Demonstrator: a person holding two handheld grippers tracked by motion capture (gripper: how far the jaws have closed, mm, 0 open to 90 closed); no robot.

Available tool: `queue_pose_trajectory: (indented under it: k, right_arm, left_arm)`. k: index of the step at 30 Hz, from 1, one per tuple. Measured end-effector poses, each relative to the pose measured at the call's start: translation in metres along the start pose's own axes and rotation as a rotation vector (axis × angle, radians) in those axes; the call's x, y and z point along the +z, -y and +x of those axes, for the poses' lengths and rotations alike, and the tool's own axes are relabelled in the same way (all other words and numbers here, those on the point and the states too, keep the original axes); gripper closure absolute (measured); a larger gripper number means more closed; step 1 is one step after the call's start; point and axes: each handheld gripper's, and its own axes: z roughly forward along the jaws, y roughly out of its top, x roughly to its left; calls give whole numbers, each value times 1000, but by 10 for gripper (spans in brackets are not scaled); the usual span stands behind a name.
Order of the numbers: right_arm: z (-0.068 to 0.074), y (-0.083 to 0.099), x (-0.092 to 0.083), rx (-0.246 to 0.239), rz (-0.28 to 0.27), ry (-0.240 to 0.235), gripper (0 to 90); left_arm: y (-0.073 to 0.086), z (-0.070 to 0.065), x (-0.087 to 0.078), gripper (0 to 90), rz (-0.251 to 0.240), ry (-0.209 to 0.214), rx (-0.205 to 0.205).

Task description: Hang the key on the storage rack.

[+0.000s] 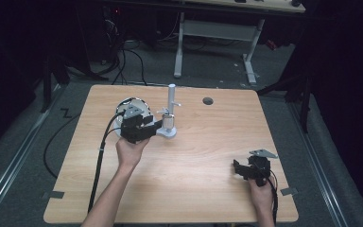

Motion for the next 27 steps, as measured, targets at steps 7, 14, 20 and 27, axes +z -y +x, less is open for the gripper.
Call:
queue_pose_trajectory:
  k: [7,14,20,27]
  right_arm:
    - [0,0,0,-1,1,0,154]
    - [0,0,0,0,1,0,154]
    - [0,0,0,0,1,0,154]
    - [0,0,0,0,1,0,154]
  left_arm:
    - [12,3,-4,497,1,-32,-1]
    - [22,6,-14,475,-2,-59,-6]
    - [27,7,-21,458,-11,-77,-4]
    - [28,5,-27,437,-11,-94,16]
